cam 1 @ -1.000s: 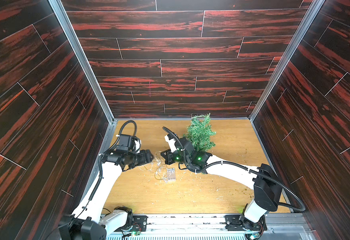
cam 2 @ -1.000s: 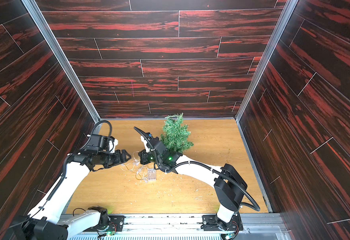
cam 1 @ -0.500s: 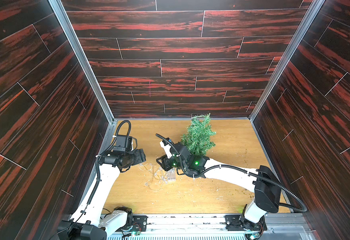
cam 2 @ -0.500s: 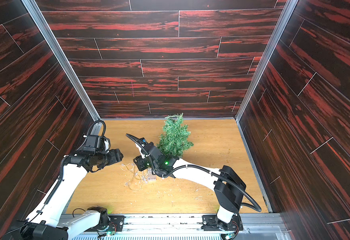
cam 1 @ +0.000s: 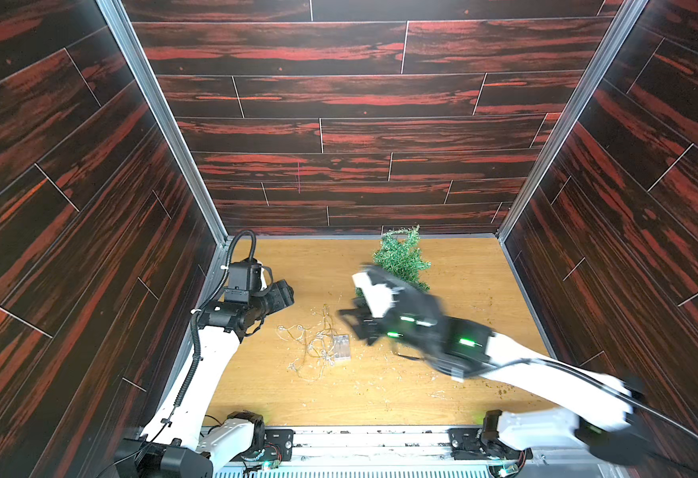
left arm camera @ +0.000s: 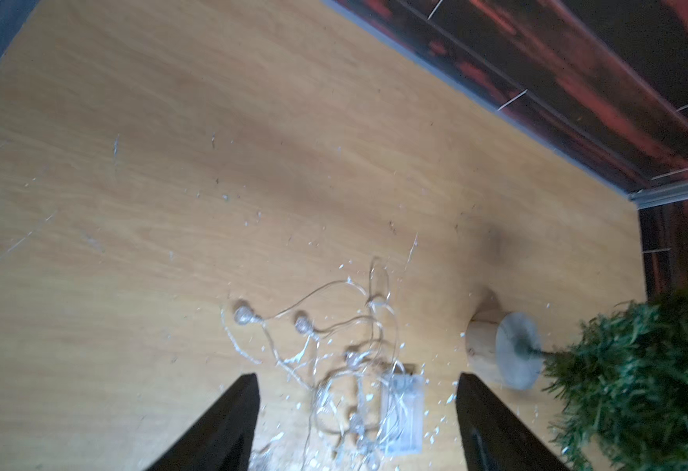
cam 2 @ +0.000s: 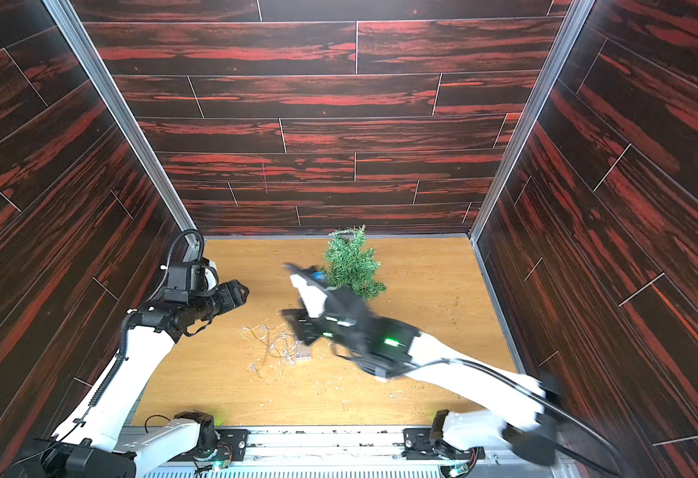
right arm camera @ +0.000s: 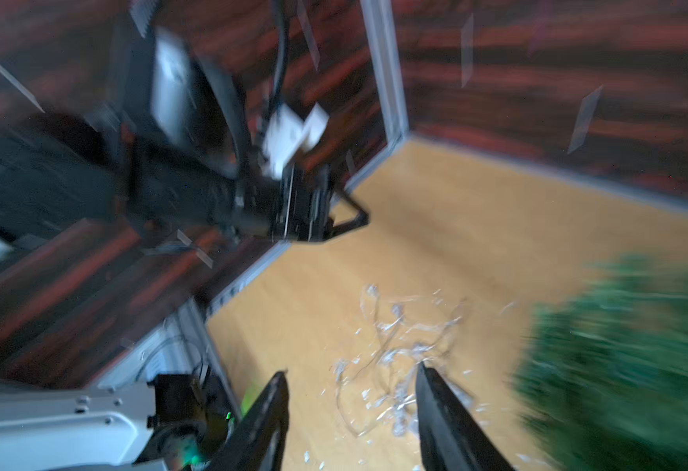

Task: Remove string lights from the small christmas tree
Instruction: Place the light string at the center of the board, then reset both arms

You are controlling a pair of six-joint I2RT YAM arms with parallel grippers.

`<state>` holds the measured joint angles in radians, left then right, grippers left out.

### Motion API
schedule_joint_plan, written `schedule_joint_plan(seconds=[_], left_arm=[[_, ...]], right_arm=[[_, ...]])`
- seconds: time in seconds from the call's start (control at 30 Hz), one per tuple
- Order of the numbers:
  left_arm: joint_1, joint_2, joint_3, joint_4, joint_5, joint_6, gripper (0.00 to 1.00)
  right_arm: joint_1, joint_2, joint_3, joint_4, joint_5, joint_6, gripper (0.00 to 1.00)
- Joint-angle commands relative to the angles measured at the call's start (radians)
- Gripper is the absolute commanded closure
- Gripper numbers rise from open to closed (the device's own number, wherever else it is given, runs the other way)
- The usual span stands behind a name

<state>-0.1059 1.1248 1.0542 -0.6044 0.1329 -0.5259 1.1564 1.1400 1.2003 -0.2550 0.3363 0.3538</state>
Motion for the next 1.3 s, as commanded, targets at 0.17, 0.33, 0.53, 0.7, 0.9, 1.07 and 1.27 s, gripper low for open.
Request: schedule_joint_plan(seconds=[0.17, 0.33, 0.53, 0.7, 0.9, 1.07, 1.27], left_arm=[[0.006, -0.002, -0.068, 0.084, -0.093, -0.024, 0.0], [0.005, 0.015, -0.11, 0.13, -0.13, -0.039, 0.0], [0.005, 0.061, -0.108, 0.17, -0.26, 0.009, 0.0], [0.006, 0.069, -0.139, 0.222, -0.432, -0.011, 0.0], [0.005, 0.085, -0.226, 0.335, -0.53, 0.045, 0.0], [0.006, 0.091, -0.313, 0.501, -0.542, 0.182, 0.0], [0.003, 0.092, -0.48, 0.863, -0.474, 0.393, 0.0]], right_arm=[[-0.002, -0.391, -0.227, -0.275, 0.397, 0.064, 0.47], [-0.018, -0.565, -0.345, -0.306, 0.593, 0.076, 0.4], [-0.315, -0.657, -0.448, -0.136, 0.492, -0.039, 0.31], [-0.852, -0.51, -0.462, -0.044, -0.04, 0.028, 0.27], [-1.289, -0.148, -0.448, 0.084, -0.449, 0.16, 0.23], [-1.299, 0.102, -0.436, 0.178, -0.23, 0.17, 0.23], [-1.27, 0.202, -0.579, 0.512, -0.079, 0.021, 0.21]])
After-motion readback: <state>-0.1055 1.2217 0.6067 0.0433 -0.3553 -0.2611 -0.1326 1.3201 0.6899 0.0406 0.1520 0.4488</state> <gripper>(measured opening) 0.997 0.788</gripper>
